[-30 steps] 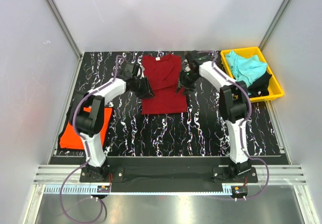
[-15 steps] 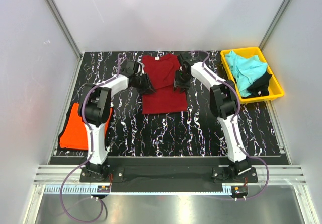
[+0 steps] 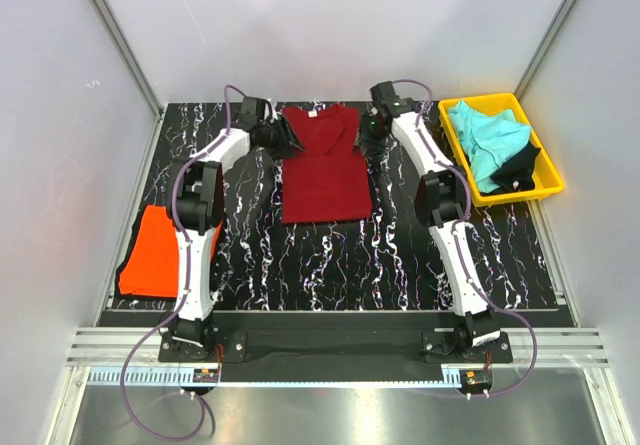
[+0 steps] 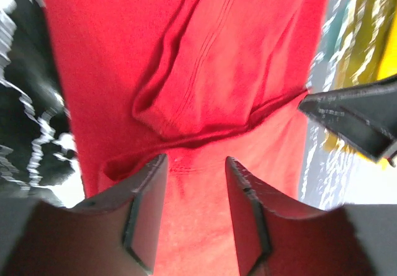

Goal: Fold and stack the t-shirts
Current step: Fold the tshirt

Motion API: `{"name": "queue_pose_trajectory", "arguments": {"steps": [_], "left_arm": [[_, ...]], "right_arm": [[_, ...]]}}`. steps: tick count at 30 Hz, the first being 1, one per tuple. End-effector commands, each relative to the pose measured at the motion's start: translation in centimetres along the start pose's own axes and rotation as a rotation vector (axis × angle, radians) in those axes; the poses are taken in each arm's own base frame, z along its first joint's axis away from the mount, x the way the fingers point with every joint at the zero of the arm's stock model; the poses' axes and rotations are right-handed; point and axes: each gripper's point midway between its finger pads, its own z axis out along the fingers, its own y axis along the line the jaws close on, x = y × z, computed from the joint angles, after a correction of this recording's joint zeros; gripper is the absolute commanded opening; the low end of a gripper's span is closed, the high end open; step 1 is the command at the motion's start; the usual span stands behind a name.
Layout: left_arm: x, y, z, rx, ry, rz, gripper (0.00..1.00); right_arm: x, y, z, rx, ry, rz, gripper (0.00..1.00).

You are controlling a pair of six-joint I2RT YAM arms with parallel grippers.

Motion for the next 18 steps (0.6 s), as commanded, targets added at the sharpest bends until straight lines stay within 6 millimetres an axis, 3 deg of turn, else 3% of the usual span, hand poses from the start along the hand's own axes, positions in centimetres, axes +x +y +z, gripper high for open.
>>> {"name": "queue_pose_trajectory", "arguments": {"steps": [1,5,6,7,9,10,12,14,15,16,18], "left_arm": [[-5.6,-4.6,-4.6,0.072,-0.148,0.112,0.48],[-4.4,-6.2,-7.6,0.089,-0.137,0.131,0.49],[-4.0,-6.8,-8.2,0.105,-0.133,0.132,0.49],[-3.0,-6.9,-8.7,0.112,-0.118,0.132,0.49],[-1.3,-7.6,-8.9,0.16,-0.084,0.14,0.47],[0.3,-7.1,-8.7,0.173,-0.051,0.107,0.46],[1.0,-8.4,-8.6,0.288,-0.041,0.073,0.43],[2.4,-7.9,-7.7,0.356,-0.025,0.051,0.42],[2.6,-7.7,-7.2,0.376,-0.029,0.046,0.41],[2.6,-7.3,-6.7,0.395,-0.038,0.041,0.41],[3.0,-5.3,-4.8,0.385,-0.01,0.005,0.4]], "right_arm": [[-4.6,-2.4,-3.2,-0.09,-0.063,0.106,0.5],[-5.8,-0.7,-7.4,-0.232,-0.056,0.138,0.52],[-5.0,-0.5,-7.5,-0.245,-0.023,0.137,0.52],[-5.0,1.1,-9.3,-0.315,-0.017,0.124,0.52],[-3.5,2.3,-10.4,-0.375,0.038,0.13,0.52],[-3.0,3.2,-11.0,-0.422,0.062,0.12,0.53],[-0.9,4.8,-11.7,-0.471,0.112,0.092,0.52],[-0.4,6.5,-11.8,-0.546,0.103,0.062,0.52],[1.0,6.4,-11.2,-0.567,0.141,0.089,0.52],[0.4,8.0,-11.9,-0.681,0.127,0.1,0.51],[1.9,7.8,-10.6,-0.744,0.194,0.16,0.45]]}}
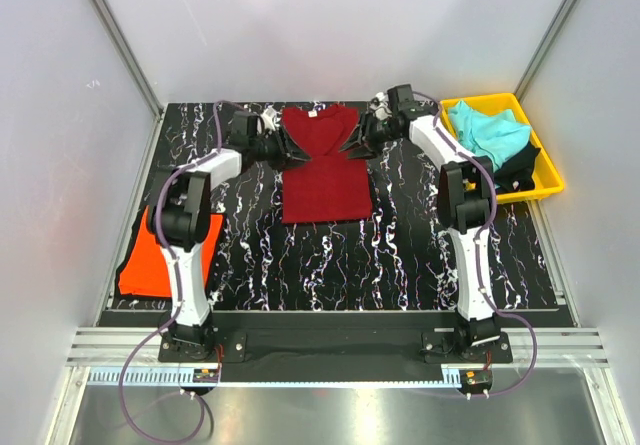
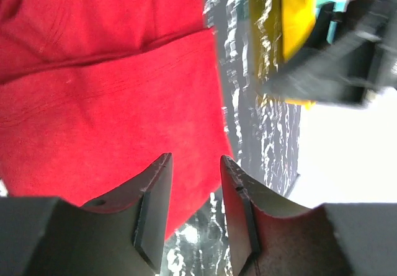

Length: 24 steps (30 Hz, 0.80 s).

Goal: Fold and stack the t-shirts
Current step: Fold the tshirt

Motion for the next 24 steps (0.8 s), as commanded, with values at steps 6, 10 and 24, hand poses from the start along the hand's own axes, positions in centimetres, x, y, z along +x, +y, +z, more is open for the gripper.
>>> {"name": "queue_pose_trajectory", "arguments": {"steps": [6,10,24], "left_arm": [[-2.2,6.4,2.4,0.079,-0.017,-0.078,0.4],[-2.7,7.4,2.3,0.059,0.001,-0.056,0.43],[0.1,0.6,-6.0,0.028,0.018,0.05,0.52]], "right_arm": [[1.8,-0.4,2.6,-0.339,0.106,0.123,0.38],[1.5,-3.8,2.6,-0.326,0.107,0.167,0.38],[1.7,-2.1,-4.6,-0.155,0.008,0.128,0.42]]}}
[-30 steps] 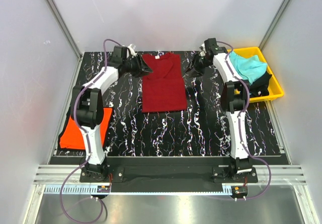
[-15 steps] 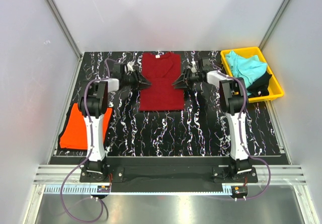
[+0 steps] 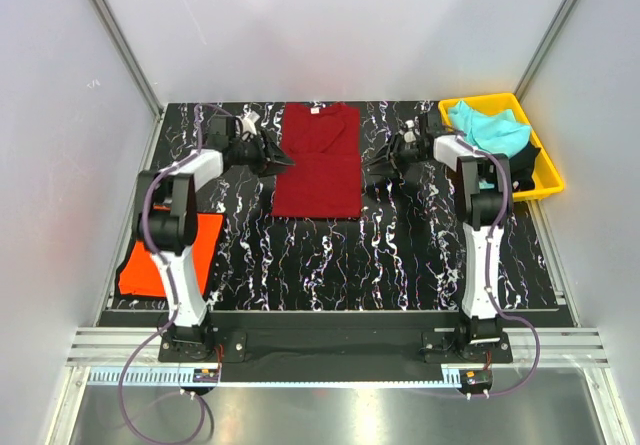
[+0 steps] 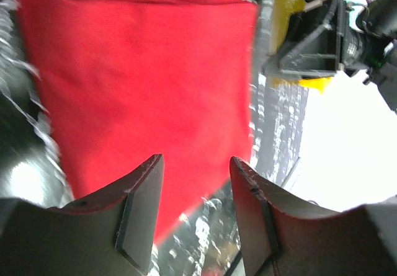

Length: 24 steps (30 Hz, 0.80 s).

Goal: Fold and stack the t-shirts
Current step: Fold the tshirt

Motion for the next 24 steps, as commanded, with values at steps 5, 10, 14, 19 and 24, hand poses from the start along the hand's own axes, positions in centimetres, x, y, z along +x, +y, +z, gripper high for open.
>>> {"name": "queue_pose_trajectory", "arguments": {"steps": [5,10,14,19,24], "left_arm": [[3.1,-3.4,-3.7,0.043,-0.031,0.072,0.47],[6.4,-0.1,-2.5,0.024,0.02,0.01,0.44],[8.2,2.2,-1.5,0.009,0.056,-0.006,0.42],[10.6,5.6,-1.0,-0.058,0.096,-0.027,0.4],[12.5,8.1,-1.2,-0.147,0.114,-0.057,0.38]], "right_arm": [[6.8,8.8,-1.1,0.012,0.017,-0.189,0.42],[12.6,7.4,4.3,0.069,0.15,-0.212,0.42],[14.6,3.8,6.2,0.092,0.201,-0.171,0.41],[14.9,-0.8,6.3,0.139,0.213,-0.132,0.4],[14.3,-5.9,4.1,0.164,0.179,-0.019,0.4]]}}
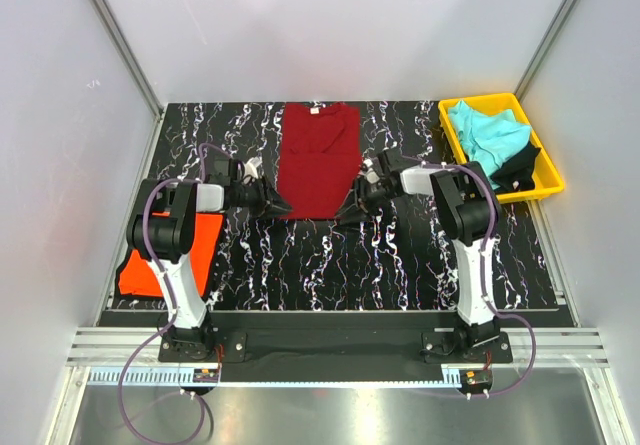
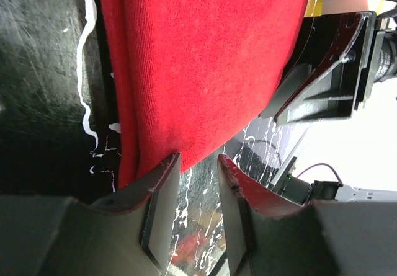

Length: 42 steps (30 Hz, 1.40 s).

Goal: Fold and stack the t-shirts
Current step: Fold the tshirt

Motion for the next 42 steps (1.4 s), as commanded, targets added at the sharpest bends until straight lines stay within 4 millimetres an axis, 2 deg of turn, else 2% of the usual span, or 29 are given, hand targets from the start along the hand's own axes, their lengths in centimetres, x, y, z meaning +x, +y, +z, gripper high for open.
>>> {"name": "queue_pose_trajectory", "arguments": {"steps": [1,2,4,5,9,10,12,13,14,16,17,18,19,20,21,22,23,24,26,28,31,33,34,36,37,38,39,40,42], "left_arm": [[1.6,3.8,0.3,-0.129,0.003,0.007,0.38],[1.9,3.9,0.1,-0.137,0.006,0.002,0.38],[2.6,3.8,-0.3,-0.138,0.011,0.006,0.38],[3.2,3.8,-0.5,-0.139,0.019,0.001,0.38],[4.5,2.5,-2.0,-0.122,0.034,0.015,0.41],[4.5,0.8,-2.7,-0.083,0.021,0.041,0.43],[5.0,-0.5,-3.6,-0.054,0.017,0.036,0.48],[5.0,-1.9,-4.3,-0.021,0.005,0.055,0.49],[4.8,-2.7,-4.6,-0.005,-0.003,0.058,0.49],[4.6,-4.2,-5.2,0.024,-0.014,0.047,0.5],[3.8,-5.1,-5.5,0.034,-0.036,0.062,0.5],[3.3,-5.6,-5.6,0.041,-0.049,0.06,0.5],[2.7,-5.7,-5.5,0.038,-0.06,0.064,0.5],[1.6,-5.9,-5.1,0.034,-0.071,0.069,0.5],[1.1,-5.5,-4.7,0.026,-0.07,0.065,0.5],[0.6,-5.2,-4.3,0.018,-0.069,0.061,0.49],[-0.6,-5.6,-4.0,0.022,-0.078,0.071,0.48],[-0.8,-4.2,-2.9,0.003,-0.06,0.048,0.47],[-1.9,-3.2,-2.0,-0.024,-0.071,0.043,0.46],[-2.1,-1.7,-1.1,-0.057,-0.066,0.027,0.46],[-1.4,0.0,-0.5,-0.109,-0.061,0.013,0.46],[-0.6,0.7,-0.4,-0.134,-0.053,0.003,0.48],[-0.2,0.8,-0.4,-0.153,-0.057,0.005,0.49],[1.6,1.8,-0.3,-0.182,-0.035,-0.01,0.49],[2.3,1.6,-0.1,-0.187,-0.026,0.004,0.49],[3.4,2.1,-0.1,-0.202,-0.008,-0.002,0.49],[4.4,1.8,0.2,-0.206,0.011,0.01,0.49],[4.8,1.8,0.1,-0.222,0.009,0.017,0.49],[6.0,0.6,-0.6,-0.228,-0.004,0.043,0.49]], "right_arm": [[-0.5,-4.2,-1.9,0.032,-0.059,0.111,0.39],[0.2,-4.8,-2.5,0.03,-0.062,0.127,0.39],[0.4,-5.6,-3.9,0.021,-0.083,0.135,0.39],[1.3,-5.9,-4.6,0.019,-0.083,0.145,0.4],[3.2,-5.7,-7.0,0.003,-0.1,0.133,0.4],[3.6,-5.4,-7.3,0.009,-0.103,0.129,0.4],[4.0,-3.7,-8.4,-0.003,-0.129,0.108,0.4],[4.0,-2.9,-8.7,-0.012,-0.137,0.095,0.4],[3.9,-1.5,-9.2,-0.023,-0.153,0.06,0.4],[3.7,0.0,-9.5,-0.035,-0.161,0.053,0.41],[3.2,1.5,-9.2,-0.046,-0.161,0.021,0.41],[2.9,2.2,-8.9,-0.049,-0.155,0.017,0.41],[1.9,3.9,-8.8,-0.064,-0.161,-0.021,0.41],[1.5,3.8,-7.7,-0.058,-0.139,-0.011,0.41],[1.4,4.5,-6.7,-0.059,-0.119,-0.009,0.41],[0.3,5.9,-6.5,-0.074,-0.129,-0.037,0.41],[-0.5,5.3,-5.4,-0.058,-0.12,-0.018,0.41],[-1.0,5.5,-5.0,-0.056,-0.122,-0.012,0.41],[-2.8,5.4,-4.1,-0.061,-0.123,0.002,0.41],[-3.9,5.3,-3.8,-0.066,-0.125,0.005,0.41],[-4.4,2.5,-2.9,-0.04,-0.109,0.065,0.41],[-4.3,1.0,-3.1,-0.014,-0.121,0.086,0.41],[-3.8,-0.8,-3.4,0.007,-0.125,0.121,0.42],[-3.3,-2.3,-4.2,0.036,-0.144,0.132,0.42],[-2.1,-4.0,-4.4,0.055,-0.133,0.171,0.42],[-2.0,-4.5,-5.3,0.06,-0.151,0.165,0.41],[-1.5,-5.0,-5.7,0.067,-0.153,0.166,0.42],[-0.2,-6.2,-5.8,0.082,-0.141,0.189,0.42],[0.6,-5.7,-7.2,0.08,-0.163,0.154,0.43]]}}
